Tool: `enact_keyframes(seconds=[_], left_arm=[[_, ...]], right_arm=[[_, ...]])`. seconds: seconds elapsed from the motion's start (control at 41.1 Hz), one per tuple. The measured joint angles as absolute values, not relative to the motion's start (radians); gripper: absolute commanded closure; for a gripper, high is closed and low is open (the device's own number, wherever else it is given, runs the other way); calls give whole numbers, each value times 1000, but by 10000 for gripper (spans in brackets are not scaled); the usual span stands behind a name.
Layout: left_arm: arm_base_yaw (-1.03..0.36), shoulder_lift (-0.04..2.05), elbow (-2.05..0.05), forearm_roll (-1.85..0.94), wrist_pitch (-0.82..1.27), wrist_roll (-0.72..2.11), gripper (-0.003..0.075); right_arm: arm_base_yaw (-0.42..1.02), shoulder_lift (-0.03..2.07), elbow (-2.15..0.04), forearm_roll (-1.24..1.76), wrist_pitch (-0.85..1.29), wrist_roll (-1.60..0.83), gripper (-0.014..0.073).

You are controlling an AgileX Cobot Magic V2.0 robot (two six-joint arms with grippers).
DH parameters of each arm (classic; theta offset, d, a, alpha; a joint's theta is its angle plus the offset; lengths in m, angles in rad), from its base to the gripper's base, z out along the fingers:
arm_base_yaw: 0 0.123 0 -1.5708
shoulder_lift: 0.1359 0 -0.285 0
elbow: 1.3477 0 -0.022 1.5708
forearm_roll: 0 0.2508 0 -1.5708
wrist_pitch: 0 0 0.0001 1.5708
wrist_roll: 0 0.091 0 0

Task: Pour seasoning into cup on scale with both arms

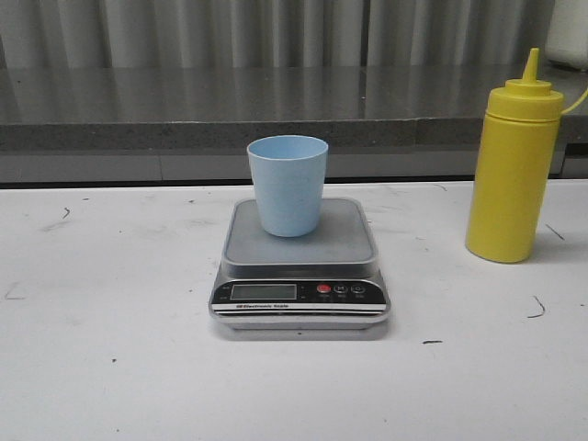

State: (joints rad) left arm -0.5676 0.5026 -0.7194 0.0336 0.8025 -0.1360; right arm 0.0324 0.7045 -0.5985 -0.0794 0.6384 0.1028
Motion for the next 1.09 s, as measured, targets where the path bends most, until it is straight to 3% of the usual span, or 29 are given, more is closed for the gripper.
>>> enact_keyframes(seconds=[0.778, 1.094], left_arm=[[-568, 501, -711, 69, 802, -134, 314], [-568, 501, -711, 69, 802, -134, 314]], right_arm=[[32, 704, -599, -67, 637, 103, -60], [189, 721, -651, -53, 688, 15, -60]])
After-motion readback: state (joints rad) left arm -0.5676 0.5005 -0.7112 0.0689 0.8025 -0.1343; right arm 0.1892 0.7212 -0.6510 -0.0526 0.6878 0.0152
